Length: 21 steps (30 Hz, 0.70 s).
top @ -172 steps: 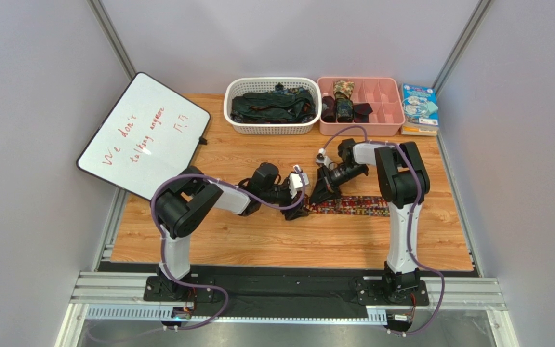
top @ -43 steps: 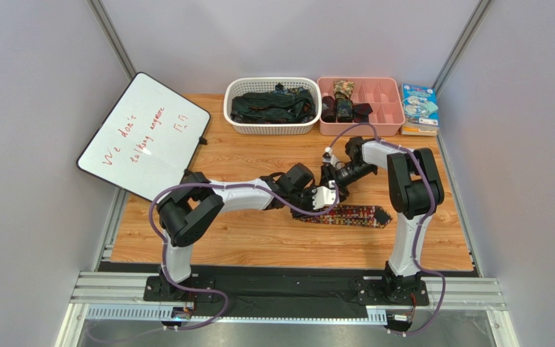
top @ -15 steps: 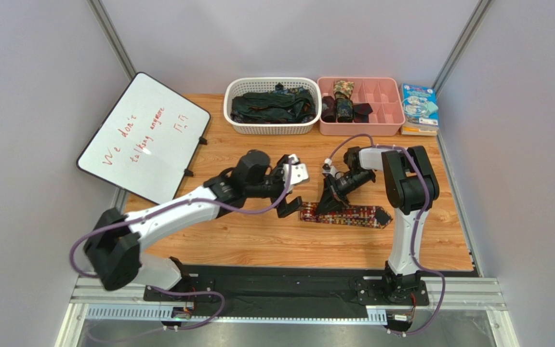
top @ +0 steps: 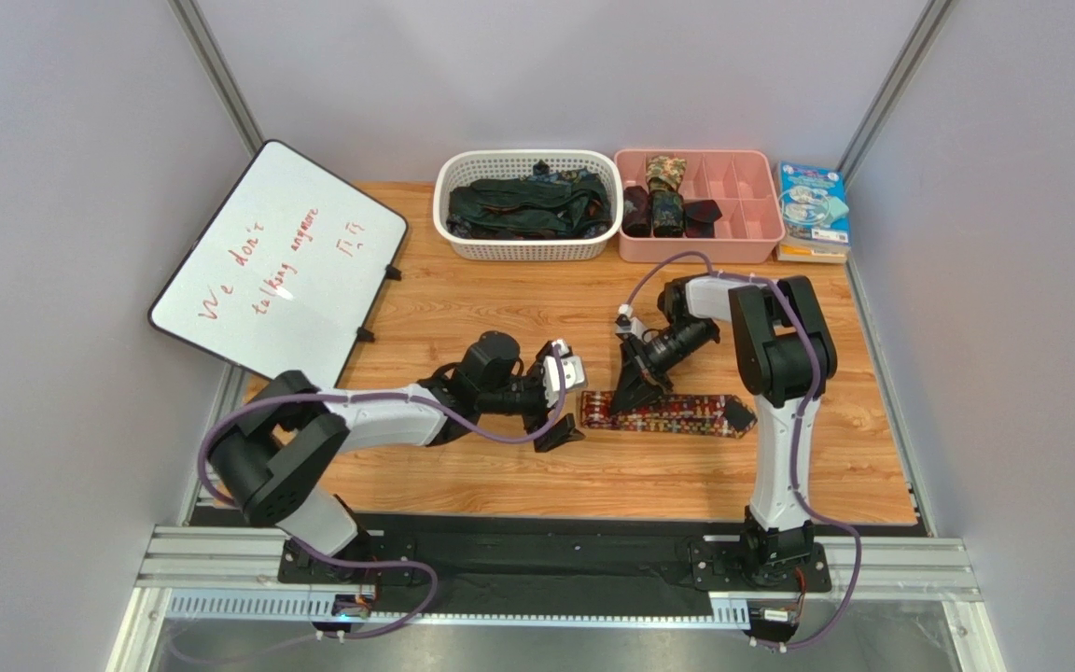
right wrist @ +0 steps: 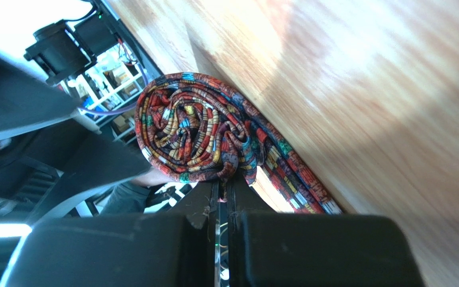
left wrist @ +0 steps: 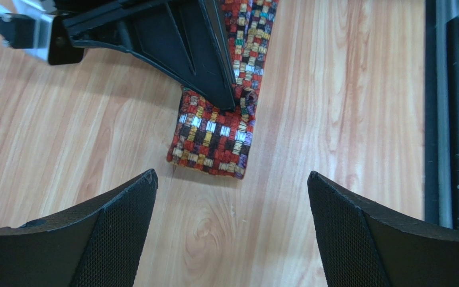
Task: Roll the ties
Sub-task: Roll the tie at the center of the board.
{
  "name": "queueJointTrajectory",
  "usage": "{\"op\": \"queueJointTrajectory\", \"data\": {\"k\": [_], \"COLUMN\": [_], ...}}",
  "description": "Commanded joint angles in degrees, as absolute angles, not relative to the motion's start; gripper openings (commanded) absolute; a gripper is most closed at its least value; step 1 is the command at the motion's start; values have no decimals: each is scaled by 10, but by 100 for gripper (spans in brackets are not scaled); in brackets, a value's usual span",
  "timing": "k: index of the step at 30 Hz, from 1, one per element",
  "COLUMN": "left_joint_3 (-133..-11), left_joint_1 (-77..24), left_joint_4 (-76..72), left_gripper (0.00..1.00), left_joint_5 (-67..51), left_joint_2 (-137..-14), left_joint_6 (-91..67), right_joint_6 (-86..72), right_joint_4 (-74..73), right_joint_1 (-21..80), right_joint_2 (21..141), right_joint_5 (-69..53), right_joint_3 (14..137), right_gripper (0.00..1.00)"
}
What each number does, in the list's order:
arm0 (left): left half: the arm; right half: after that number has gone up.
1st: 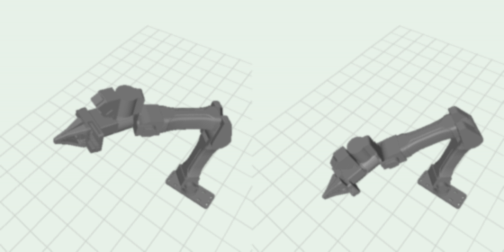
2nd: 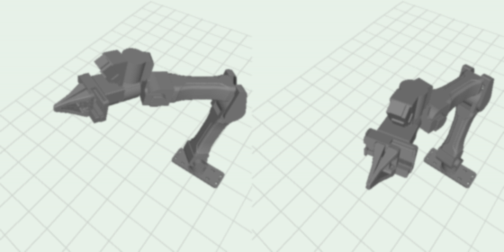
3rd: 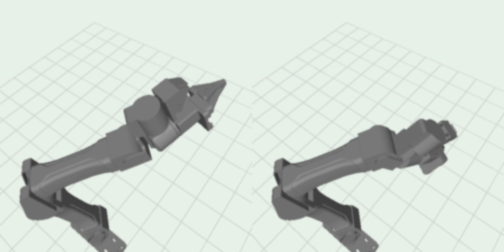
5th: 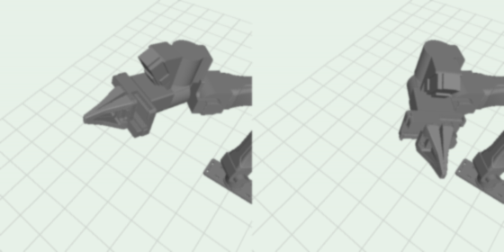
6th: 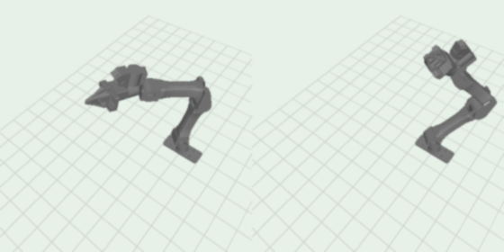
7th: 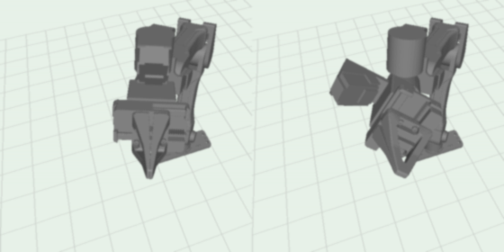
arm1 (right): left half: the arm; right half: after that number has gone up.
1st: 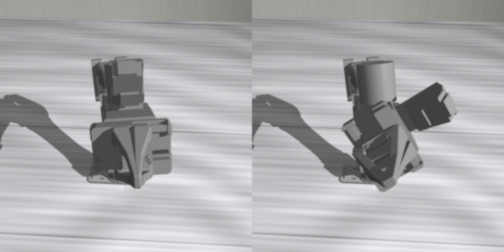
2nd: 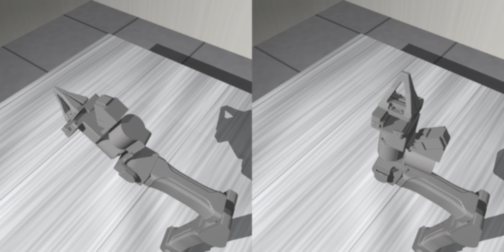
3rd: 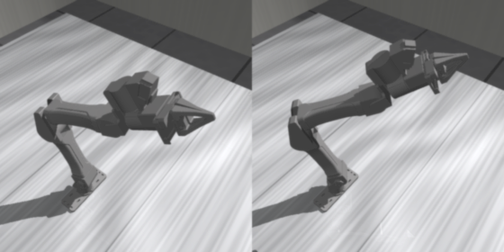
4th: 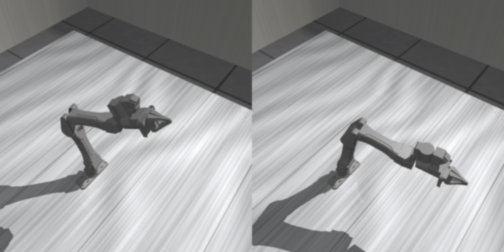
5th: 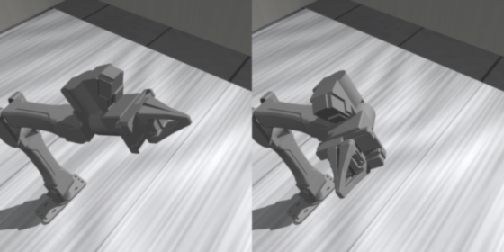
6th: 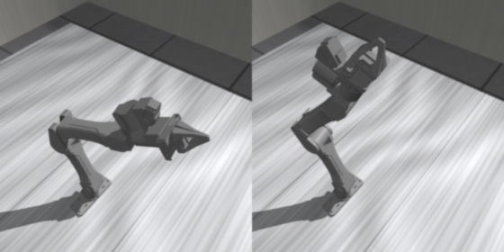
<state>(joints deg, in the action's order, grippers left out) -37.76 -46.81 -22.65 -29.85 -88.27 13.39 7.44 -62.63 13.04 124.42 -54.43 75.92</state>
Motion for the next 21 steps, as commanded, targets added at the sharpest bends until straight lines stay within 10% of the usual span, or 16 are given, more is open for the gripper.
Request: {"op": "queueJointTrajectory", "data": {"k": [1, 13, 21], "left_joint_3": [-376, -404, -405], "left_joint_1": [-470, -504, -507], "left_joint_4": [-373, -374, -295], "left_gripper": [98, 93, 55], "left_joint_5": [-339, -326, -352], "left_joint_2": [-941, -1027, -1028], "left_joint_6": [202, 259, 227], "right_joint_6": [120, 134, 111], "right_joint_4": [-598, -615, -592], "right_joint_1": [152, 171, 179], "right_joint_2": [1290, 1276, 1229], "right_joint_5": [-462, -514, -585], "right_joint_3": [755, 737, 718], "right_gripper": [0, 0, 0]}}
